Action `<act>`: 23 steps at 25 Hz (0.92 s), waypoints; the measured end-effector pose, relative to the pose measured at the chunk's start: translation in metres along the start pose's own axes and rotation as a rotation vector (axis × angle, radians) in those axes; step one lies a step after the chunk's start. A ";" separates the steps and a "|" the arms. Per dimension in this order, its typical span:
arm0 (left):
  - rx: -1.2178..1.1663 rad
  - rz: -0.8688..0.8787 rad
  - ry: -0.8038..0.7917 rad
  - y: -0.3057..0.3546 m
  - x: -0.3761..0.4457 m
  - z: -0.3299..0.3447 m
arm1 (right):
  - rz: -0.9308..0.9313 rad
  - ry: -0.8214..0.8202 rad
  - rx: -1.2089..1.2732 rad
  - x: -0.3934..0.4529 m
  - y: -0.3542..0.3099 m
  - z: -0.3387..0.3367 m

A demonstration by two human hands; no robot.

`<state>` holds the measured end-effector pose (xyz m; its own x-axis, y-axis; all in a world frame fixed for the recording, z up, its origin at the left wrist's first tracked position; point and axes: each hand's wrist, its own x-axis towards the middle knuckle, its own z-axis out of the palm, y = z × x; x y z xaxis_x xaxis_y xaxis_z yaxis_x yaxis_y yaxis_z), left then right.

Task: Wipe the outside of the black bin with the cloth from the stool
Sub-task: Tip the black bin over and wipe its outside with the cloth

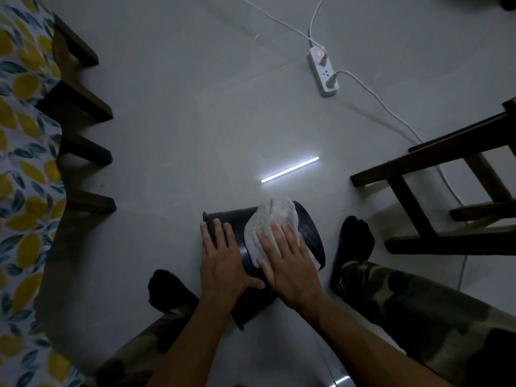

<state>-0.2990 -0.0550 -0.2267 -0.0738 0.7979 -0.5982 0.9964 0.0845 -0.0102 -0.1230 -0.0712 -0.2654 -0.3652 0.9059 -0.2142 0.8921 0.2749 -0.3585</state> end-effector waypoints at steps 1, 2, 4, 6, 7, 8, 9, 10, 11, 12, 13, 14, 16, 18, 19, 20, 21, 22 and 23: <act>0.018 0.004 -0.014 -0.002 0.003 0.003 | 0.008 -0.005 0.000 0.002 -0.001 0.002; 0.032 0.007 -0.026 -0.004 0.006 0.006 | 0.010 -0.011 -0.001 0.003 -0.002 0.002; 0.039 0.015 -0.041 -0.005 0.007 0.009 | 0.010 -0.006 -0.003 0.005 -0.002 0.003; 0.012 0.011 -0.031 -0.004 0.005 0.004 | 0.024 0.008 0.000 0.011 -0.004 0.002; 0.008 0.005 -0.028 -0.003 0.004 0.001 | 0.038 0.010 0.004 0.016 -0.006 0.002; 0.012 0.002 -0.029 -0.002 0.003 -0.004 | 0.058 0.014 0.011 0.021 -0.008 0.002; 0.022 0.001 -0.036 -0.002 0.003 -0.009 | 0.079 0.022 0.016 0.026 -0.010 0.001; 0.027 -0.001 -0.048 -0.002 0.004 -0.012 | 0.097 0.032 0.020 0.031 -0.011 0.001; 0.017 -0.009 -0.064 -0.002 0.004 -0.015 | 0.109 0.046 0.023 0.036 -0.012 0.002; 0.001 -0.015 -0.075 -0.002 0.006 -0.016 | 0.115 0.061 0.027 0.039 -0.013 0.002; -0.008 -0.018 -0.079 -0.003 0.008 -0.017 | 0.116 0.071 0.026 0.043 -0.013 0.002; -0.010 -0.018 -0.079 -0.004 0.011 -0.017 | 0.115 0.074 0.022 0.047 -0.012 0.002; -0.017 -0.017 -0.069 -0.006 0.014 -0.016 | 0.116 0.074 0.012 0.052 -0.010 0.003; -0.036 -0.010 -0.069 -0.006 0.014 -0.013 | 0.126 0.095 0.009 0.053 -0.010 0.006; -0.042 -0.009 -0.070 -0.006 0.013 -0.012 | 0.126 0.111 0.005 0.051 -0.010 0.008; -0.043 -0.013 -0.064 -0.006 0.011 -0.011 | 0.116 0.126 -0.002 0.050 -0.011 0.009; -0.045 -0.021 -0.053 -0.007 0.009 -0.010 | 0.101 0.139 -0.009 0.050 -0.011 0.010; -0.060 -0.027 -0.043 -0.007 0.009 -0.010 | 0.092 0.146 -0.010 0.052 -0.011 0.010; -0.085 -0.030 -0.044 -0.007 0.009 -0.010 | 0.091 0.145 -0.001 0.054 -0.010 0.010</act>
<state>-0.3069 -0.0426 -0.2237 -0.0996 0.7674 -0.6334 0.9864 0.1597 0.0383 -0.1542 -0.0283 -0.2824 -0.2407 0.9640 -0.1129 0.9202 0.1897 -0.3423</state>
